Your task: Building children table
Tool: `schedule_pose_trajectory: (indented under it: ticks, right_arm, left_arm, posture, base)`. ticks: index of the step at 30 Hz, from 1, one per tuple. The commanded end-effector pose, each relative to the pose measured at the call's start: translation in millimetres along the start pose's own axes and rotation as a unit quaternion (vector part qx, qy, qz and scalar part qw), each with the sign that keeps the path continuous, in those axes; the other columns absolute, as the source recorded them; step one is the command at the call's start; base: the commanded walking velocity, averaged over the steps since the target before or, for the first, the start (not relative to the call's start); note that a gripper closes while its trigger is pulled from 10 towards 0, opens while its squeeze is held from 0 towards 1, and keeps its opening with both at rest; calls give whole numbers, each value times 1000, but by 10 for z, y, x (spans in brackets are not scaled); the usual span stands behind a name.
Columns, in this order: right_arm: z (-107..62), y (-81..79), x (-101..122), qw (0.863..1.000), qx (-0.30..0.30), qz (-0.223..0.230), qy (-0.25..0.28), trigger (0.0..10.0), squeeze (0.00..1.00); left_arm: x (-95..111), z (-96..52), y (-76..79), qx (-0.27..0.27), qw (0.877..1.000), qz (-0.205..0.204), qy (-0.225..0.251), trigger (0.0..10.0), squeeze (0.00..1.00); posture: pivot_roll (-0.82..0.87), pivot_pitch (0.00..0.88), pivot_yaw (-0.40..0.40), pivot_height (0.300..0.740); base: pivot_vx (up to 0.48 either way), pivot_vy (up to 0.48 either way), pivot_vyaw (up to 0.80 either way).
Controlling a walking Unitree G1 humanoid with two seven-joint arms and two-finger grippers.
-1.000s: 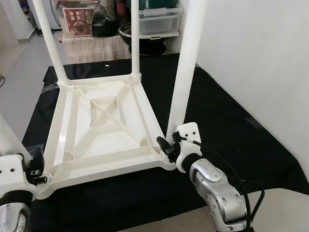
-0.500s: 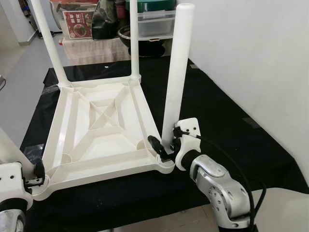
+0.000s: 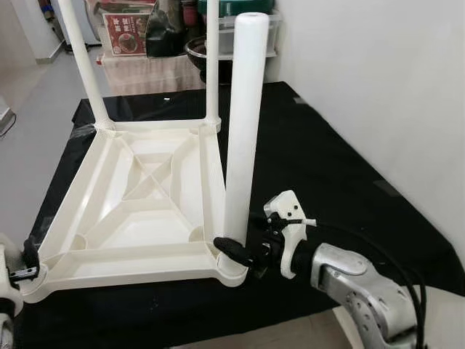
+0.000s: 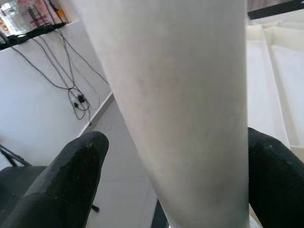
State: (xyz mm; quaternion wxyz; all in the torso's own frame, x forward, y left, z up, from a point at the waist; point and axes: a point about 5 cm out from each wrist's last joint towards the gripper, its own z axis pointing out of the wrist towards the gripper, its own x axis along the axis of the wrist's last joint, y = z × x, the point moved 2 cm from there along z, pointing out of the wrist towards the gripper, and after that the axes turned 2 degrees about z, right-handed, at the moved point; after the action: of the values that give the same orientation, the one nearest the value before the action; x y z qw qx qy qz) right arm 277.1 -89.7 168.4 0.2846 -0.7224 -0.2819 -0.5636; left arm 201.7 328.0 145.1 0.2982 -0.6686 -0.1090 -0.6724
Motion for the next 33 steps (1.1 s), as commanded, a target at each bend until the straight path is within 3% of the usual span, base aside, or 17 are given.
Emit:
schedule_pose_trajectory:
  ticks: [1, 5, 6, 8, 15, 22, 27, 28, 30, 33]
  right_arm:
    - [-60, 292, -21, 995, -97, -10, -9, 10000, 0]
    - [-44, 363, -14, 992, -122, -11, -9, 10000, 0]
    - [-37, 444, -5, 988, -152, -12, -10, 10000, 0]
    - [-40, 481, -2, 987, -162, -11, -10, 10000, 0]
    - [-34, 532, -17, 985, -170, -22, -14, 10000, 0]
    - [-25, 427, -79, 990, -136, -17, -26, 10000, 0]
    - [-117, 335, -163, 994, -104, -4, -35, 10000, 0]
    - [-226, 325, -217, 994, -100, 3, -37, 10000, 0]
    - [-226, 325, -217, 994, -100, 3, -37, 10000, 0]
    - [-403, 313, -301, 994, -98, 8, -42, 10000, 0]
  left_arm:
    - [-21, -24, -66, 12, 1000, 0, -5, 10000, 0]
    - [-22, -48, 44, -14, 1000, -18, -6, 10000, 0]
    - [-10, -83, 181, -53, 997, -49, -7, 10000, 0]
    - [4, -97, 237, -70, 996, -57, -5, 10000, 0]
    - [19, -214, 551, -175, 978, -113, -18, 10000, 0]
    - [5, -276, 614, -199, 972, -118, -28, 10000, 0]
    - [-48, -421, 623, -214, 969, -114, -45, 10000, 0]
    - [-74, -576, 664, -239, 963, -107, -59, 10000, 0]
    - [-74, -576, 664, -239, 963, -107, -59, 10000, 0]
    - [-80, -757, 714, -266, 957, -94, -70, 10000, 0]
  posture:
    - [52, 63, -30, 740]
    - [56, 63, -30, 740]
    - [59, 64, -31, 740]
    - [62, 64, -35, 740]
    - [64, 64, -33, 740]
    - [60, 63, -26, 740]
    - [58, 66, -18, 740]
    - [58, 69, -15, 740]
    - [58, 69, -15, 740]
    - [57, 71, -12, 740]
  base:
    - [0, 0, 0]
    - [0, 0, 0]
    - [0, 0, 0]
    - [0, 0, 0]
    - [0, 0, 0]
    - [0, 0, 0]
    - [0, 0, 0]
    - [0, 0, 0]
    - [0, 0, 0]
    - [0, 0, 0]
